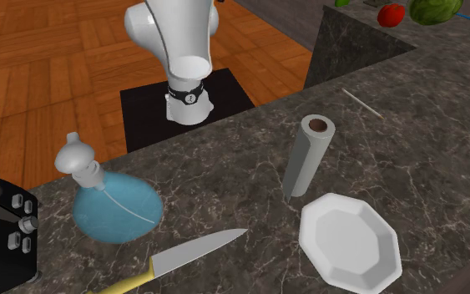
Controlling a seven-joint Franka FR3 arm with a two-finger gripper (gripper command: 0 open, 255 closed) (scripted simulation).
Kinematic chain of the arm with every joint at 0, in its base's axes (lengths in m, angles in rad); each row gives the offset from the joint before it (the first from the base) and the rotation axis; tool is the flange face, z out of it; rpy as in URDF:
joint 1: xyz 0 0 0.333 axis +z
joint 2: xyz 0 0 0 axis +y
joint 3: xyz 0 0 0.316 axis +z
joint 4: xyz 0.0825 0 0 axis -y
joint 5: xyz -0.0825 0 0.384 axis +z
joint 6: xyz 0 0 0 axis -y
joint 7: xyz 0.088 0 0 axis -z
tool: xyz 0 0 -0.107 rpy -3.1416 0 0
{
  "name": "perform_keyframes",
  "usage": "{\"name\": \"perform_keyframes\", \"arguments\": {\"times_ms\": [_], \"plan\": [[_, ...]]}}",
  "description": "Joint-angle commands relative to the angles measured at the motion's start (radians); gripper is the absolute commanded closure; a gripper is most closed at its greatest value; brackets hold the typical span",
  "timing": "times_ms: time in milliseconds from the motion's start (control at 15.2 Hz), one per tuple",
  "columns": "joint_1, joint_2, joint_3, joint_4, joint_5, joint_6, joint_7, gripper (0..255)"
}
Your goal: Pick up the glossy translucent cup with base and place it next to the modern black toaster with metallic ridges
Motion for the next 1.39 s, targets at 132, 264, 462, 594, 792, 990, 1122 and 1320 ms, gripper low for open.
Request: {"name": "perform_keyframes", "arguments": {"times_ms": [132, 264, 462, 594, 792, 990, 1122, 1320], "plan": [[-0.030, 0.029, -0.069, 0.012, -0.034, 0.038, -0.090, 255], [-0.046, 0.052, -0.103, 0.027, -0.049, 0.057, -0.133, 255], [-0.069, 0.093, -0.151, 0.058, -0.068, 0.084, -0.197, 255], [-0.084, 0.126, -0.182, 0.085, -0.077, 0.102, -0.239, 255], [-0.107, 0.181, -0.227, 0.135, -0.086, 0.125, -0.302, 255], [-0.131, 0.246, -0.270, 0.197, -0.088, 0.146, -0.365, 255], [-0.147, 0.293, -0.298, 0.245, -0.085, 0.157, -0.408, 255], [-0.173, 0.373, -0.337, 0.329, -0.073, 0.168, -0.473, 255]]}}
